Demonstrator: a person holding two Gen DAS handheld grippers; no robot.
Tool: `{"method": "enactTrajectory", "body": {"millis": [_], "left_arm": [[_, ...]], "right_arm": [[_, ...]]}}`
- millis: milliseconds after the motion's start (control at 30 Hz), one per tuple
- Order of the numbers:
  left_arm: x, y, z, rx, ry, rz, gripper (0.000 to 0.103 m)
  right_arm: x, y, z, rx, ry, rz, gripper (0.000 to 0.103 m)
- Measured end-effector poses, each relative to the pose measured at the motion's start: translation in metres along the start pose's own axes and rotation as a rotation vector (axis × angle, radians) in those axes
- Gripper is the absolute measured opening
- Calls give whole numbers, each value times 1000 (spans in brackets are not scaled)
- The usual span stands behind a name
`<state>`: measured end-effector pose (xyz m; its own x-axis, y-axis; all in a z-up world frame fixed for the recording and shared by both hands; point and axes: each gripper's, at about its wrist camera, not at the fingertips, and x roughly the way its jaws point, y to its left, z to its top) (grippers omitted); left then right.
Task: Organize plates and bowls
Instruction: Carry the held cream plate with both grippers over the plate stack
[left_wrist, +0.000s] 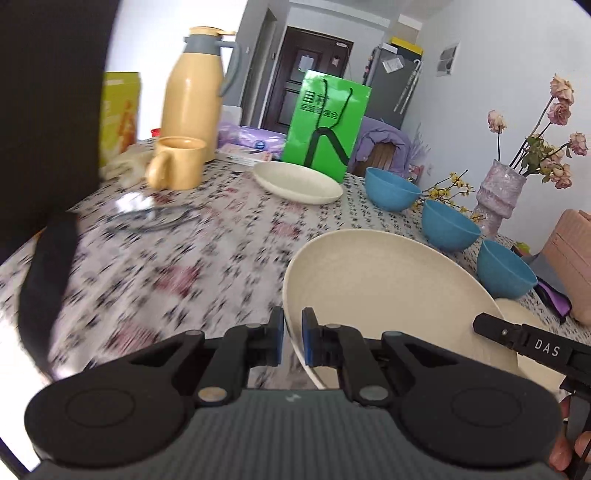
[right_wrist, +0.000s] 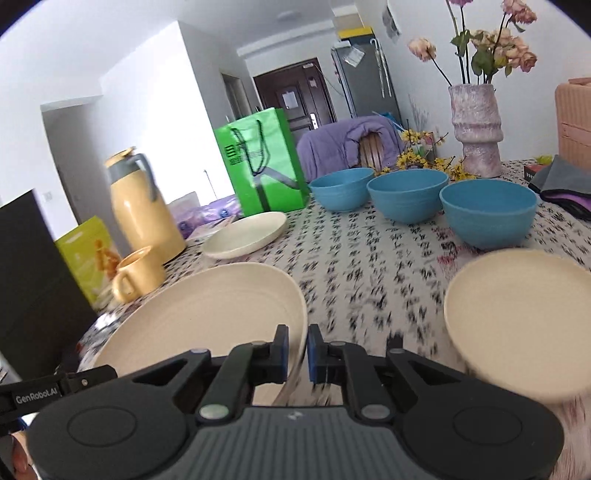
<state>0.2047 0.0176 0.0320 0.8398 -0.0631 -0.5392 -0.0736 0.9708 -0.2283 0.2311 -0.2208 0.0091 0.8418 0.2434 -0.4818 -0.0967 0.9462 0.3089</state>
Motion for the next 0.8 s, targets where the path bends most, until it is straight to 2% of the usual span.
{"method": "enactTrajectory", "body": {"millis": [267,467,800], "left_arm": [[-23,15,-33,-19,28,18,10],[-28,10,-36,-1,19,7,10],[-13,-8,-34,30,37,-7,10]], "right_arm": [[-32,13,-34,-41,-8,0,11],[-37,6,-38,-28,-7,-10,11],[-30,-13,-36,2,-14,-29,10]]}}
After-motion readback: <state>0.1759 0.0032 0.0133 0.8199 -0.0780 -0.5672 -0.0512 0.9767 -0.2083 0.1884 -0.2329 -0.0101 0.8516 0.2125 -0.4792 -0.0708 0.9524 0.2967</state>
